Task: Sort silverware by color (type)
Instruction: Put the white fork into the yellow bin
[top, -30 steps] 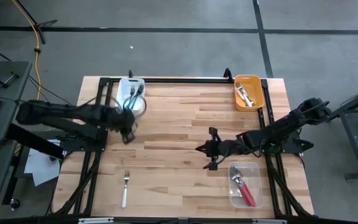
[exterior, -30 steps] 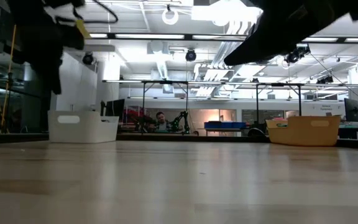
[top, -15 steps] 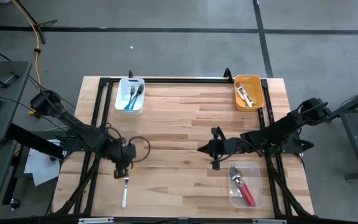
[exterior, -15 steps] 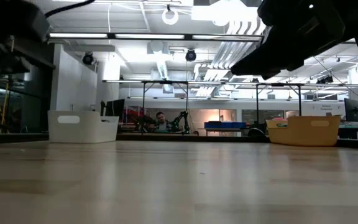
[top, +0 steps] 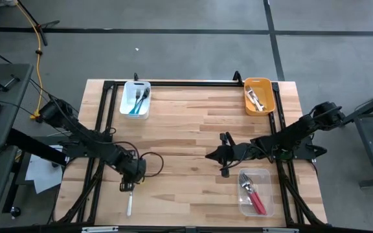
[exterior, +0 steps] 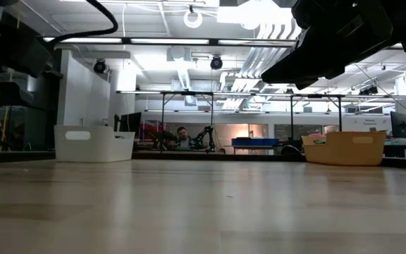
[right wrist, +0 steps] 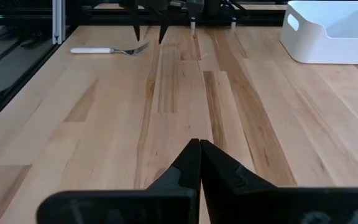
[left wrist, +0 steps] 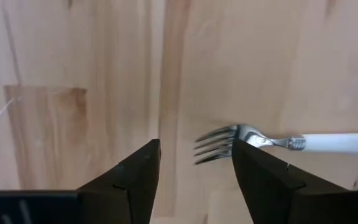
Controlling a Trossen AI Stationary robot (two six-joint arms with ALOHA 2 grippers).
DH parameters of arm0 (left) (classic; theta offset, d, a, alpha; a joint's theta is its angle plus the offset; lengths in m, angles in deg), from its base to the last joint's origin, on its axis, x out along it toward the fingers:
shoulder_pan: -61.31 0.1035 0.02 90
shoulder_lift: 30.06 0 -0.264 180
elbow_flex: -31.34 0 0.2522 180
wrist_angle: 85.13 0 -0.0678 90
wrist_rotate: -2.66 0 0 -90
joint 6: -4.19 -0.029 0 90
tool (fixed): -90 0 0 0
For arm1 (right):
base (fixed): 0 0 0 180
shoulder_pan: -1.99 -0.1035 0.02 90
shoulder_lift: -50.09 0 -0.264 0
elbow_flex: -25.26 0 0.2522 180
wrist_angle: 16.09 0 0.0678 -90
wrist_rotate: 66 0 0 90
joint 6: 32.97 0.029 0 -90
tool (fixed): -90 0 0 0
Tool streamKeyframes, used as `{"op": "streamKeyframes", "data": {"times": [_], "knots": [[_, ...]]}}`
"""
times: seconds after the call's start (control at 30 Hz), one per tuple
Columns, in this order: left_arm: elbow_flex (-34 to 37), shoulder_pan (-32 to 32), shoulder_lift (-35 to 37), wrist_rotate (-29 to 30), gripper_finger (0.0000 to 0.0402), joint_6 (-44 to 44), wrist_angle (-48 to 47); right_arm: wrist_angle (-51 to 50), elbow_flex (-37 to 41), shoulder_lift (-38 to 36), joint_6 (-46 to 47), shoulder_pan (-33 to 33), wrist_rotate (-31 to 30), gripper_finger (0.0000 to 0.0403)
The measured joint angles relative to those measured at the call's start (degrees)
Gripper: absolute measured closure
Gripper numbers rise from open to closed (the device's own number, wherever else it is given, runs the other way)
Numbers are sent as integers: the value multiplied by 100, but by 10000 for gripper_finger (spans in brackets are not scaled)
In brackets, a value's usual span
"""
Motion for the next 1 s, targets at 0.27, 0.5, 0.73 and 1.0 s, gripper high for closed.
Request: {"op": "streamKeyframes", "data": {"times": [0.27, 0.5, 0.73, 1.0], "knots": [[341, 101, -2, -557, 208, -30, 271, -26, 0, 0, 0, 0, 7, 403], [819, 101, 21, -712, 208, 111, 1008, -45, 0, 0, -2, 0, 8, 403], [838, 99, 13, -703, 209, 58, 1065, -45, -1, 0, -2, 0, 8, 403], [844, 97, 9, -548, 269, 100, 1102, -45, -2, 0, -2, 0, 8, 403]]}}
